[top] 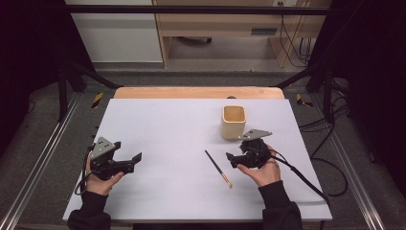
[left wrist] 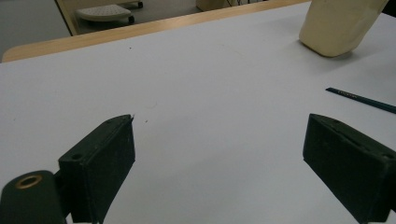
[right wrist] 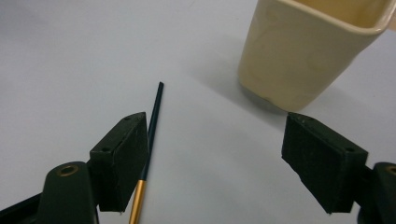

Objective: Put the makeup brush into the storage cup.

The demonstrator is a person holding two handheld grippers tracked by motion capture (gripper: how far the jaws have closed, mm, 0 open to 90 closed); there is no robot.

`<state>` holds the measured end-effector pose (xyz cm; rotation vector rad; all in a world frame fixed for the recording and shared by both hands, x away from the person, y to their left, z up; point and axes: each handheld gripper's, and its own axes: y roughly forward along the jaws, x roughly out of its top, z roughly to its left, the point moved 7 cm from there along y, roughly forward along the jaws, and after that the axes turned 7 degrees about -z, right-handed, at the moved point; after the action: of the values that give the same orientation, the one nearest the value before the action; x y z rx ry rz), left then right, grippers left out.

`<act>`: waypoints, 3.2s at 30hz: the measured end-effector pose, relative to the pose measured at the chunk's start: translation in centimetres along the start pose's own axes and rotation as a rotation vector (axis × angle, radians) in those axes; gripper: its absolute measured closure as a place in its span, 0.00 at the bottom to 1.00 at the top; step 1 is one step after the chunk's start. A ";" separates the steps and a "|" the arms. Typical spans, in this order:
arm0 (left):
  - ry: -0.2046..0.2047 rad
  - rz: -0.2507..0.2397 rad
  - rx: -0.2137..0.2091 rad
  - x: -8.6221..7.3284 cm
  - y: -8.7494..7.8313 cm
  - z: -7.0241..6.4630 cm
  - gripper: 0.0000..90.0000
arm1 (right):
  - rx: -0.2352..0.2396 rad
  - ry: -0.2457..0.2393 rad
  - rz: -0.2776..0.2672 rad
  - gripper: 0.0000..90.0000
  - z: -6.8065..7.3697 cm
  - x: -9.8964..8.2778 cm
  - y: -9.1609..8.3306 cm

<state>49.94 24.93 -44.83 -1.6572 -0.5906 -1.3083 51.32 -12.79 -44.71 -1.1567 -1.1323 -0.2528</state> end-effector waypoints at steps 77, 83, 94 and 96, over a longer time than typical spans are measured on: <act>0.042 0.064 -0.011 -1.0 1.0 -0.5 0.11 | 0.118 -0.056 0.442 0.88 4.7 -3.6 6.3; 0.044 0.065 -0.010 -1.0 1.1 -0.5 0.11 | 0.112 -0.051 0.473 0.89 4.8 -3.6 6.3; 0.058 0.076 -0.014 -1.1 1.1 -0.7 0.11 | 0.112 -0.047 0.532 0.92 4.9 -3.4 6.5; 0.060 0.076 -0.015 -1.1 1.1 -0.7 0.11 | 0.112 -0.067 0.540 0.92 4.8 -3.4 6.7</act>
<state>50.16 23.95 -46.21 -1.6308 -0.4789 -1.3056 51.51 -7.13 -51.55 -1.3298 -0.8397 0.2645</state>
